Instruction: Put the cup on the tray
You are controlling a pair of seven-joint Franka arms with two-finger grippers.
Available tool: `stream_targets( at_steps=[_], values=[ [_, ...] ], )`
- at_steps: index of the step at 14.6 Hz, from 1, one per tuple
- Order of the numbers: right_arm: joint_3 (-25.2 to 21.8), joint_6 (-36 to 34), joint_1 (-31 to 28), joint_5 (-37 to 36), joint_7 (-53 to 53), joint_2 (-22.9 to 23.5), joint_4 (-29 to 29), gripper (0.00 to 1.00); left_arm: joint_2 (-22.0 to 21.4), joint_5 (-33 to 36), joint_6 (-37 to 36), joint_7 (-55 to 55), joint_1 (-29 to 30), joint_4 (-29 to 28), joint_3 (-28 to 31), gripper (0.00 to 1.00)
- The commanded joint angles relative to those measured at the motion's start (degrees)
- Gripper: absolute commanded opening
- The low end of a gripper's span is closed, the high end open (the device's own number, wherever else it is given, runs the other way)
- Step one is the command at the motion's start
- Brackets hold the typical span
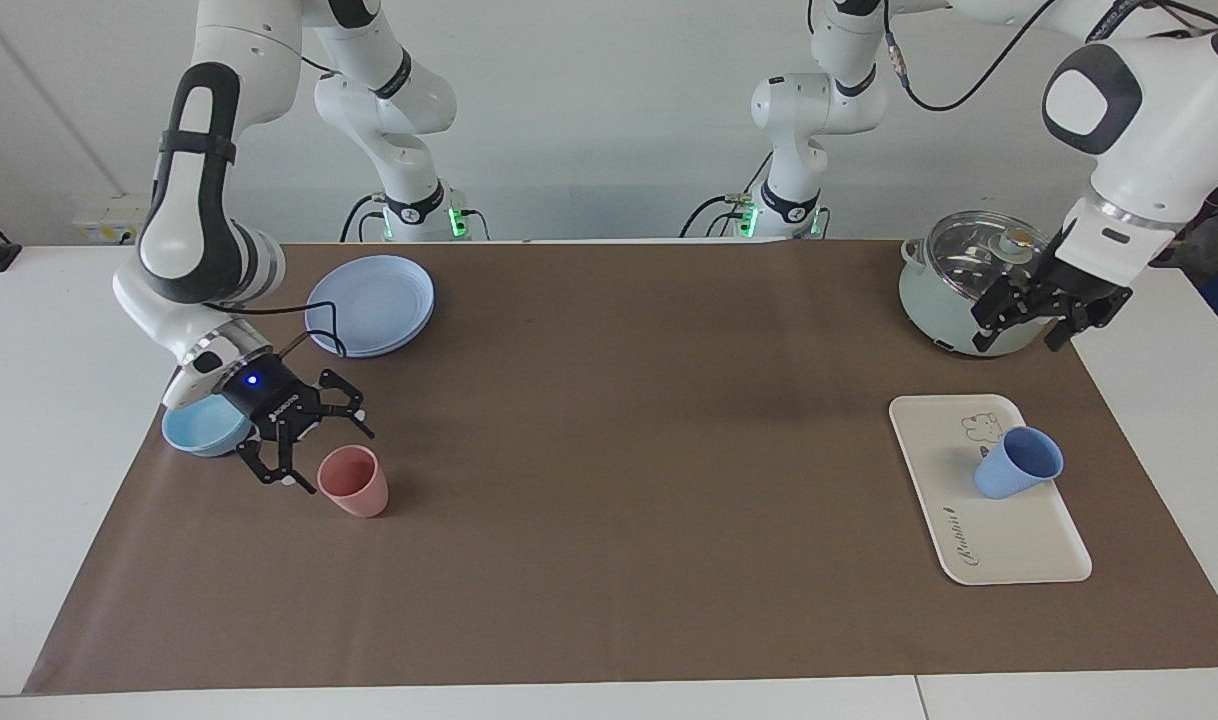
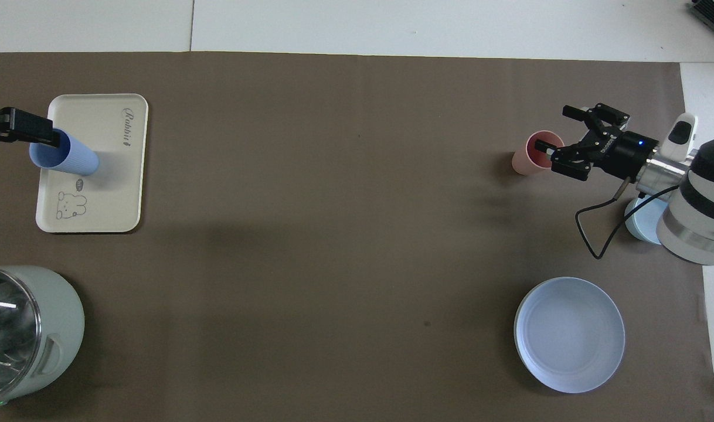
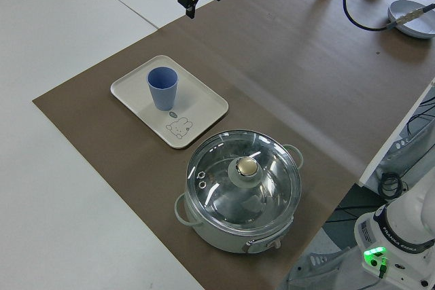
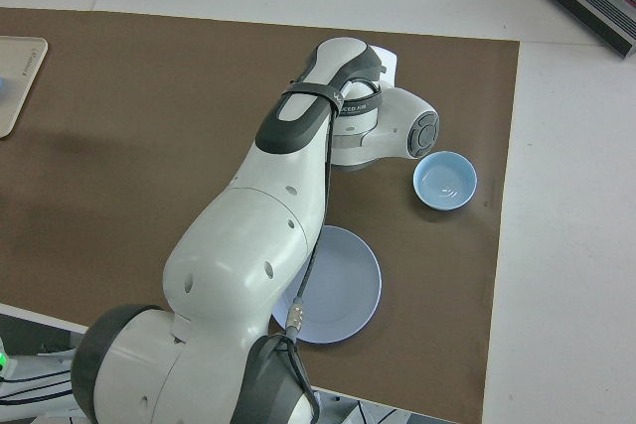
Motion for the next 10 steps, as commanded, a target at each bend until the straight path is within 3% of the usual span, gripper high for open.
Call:
stream_targets(
  at_steps=[1,4,7,10],
  values=[
    [0.1,5.6,2.7,-9.3,12.5,-3.5,-0.8,1.00,-5.6,3.9,-4.1,-1.5,0.1,-3.9,-2.6,1.00],
    [0.1,8.6,5.1,-24.0,27.6,-5.7,0.2,1.00,-11.5,5.8,-3.3,-2.5,1.9,-11.7,-6.7,1.00],
    [0.0,9.3,7.4,-39.9,44.6,-8.1,0.2,1.00,-11.8,5.8,-3.3,-9.2,2.1,-12.2,-9.6,1.00],
    [0.0,7.4,8.5,-57.7,66.5,-11.6,0.2,1.00,-11.8,5.8,-2.6,-8.2,2.2,-11.8,-10.1,1.00]
  ],
)
